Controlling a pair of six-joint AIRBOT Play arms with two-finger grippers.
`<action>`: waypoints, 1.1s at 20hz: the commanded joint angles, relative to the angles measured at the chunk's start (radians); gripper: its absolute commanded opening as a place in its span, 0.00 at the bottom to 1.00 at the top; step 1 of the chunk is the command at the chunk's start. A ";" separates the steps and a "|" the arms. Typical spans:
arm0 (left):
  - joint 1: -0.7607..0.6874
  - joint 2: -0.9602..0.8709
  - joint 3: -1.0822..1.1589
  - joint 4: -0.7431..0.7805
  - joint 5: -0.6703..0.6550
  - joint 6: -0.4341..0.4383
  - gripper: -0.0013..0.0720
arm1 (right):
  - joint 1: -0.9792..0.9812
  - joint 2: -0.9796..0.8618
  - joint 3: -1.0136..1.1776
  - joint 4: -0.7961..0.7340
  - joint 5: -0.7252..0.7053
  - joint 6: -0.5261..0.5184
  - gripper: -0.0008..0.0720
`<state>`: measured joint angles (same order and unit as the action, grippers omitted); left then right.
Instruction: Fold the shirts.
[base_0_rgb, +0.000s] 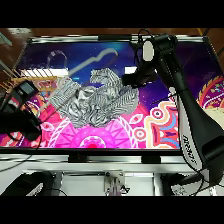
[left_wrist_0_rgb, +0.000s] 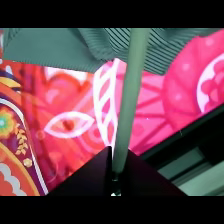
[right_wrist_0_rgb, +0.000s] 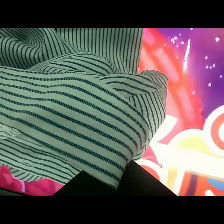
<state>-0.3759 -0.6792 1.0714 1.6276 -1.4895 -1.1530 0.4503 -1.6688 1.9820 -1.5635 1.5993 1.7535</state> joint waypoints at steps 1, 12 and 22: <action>-0.180 0.080 -0.075 0.069 -0.161 -0.044 0.09 | -0.001 0.000 0.001 -0.019 0.003 -0.001 0.11; -0.198 0.193 -0.163 0.085 -0.161 -0.076 0.09 | 0.000 0.013 0.001 -0.071 0.041 -0.001 0.11; -0.198 0.291 -0.221 -0.006 -0.106 -0.073 0.09 | 0.000 0.019 0.001 -0.069 0.040 0.021 0.11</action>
<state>-0.5739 -0.3988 0.8879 1.6505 -1.6497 -1.2480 0.4496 -1.6512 1.9820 -1.6321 1.6390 1.7641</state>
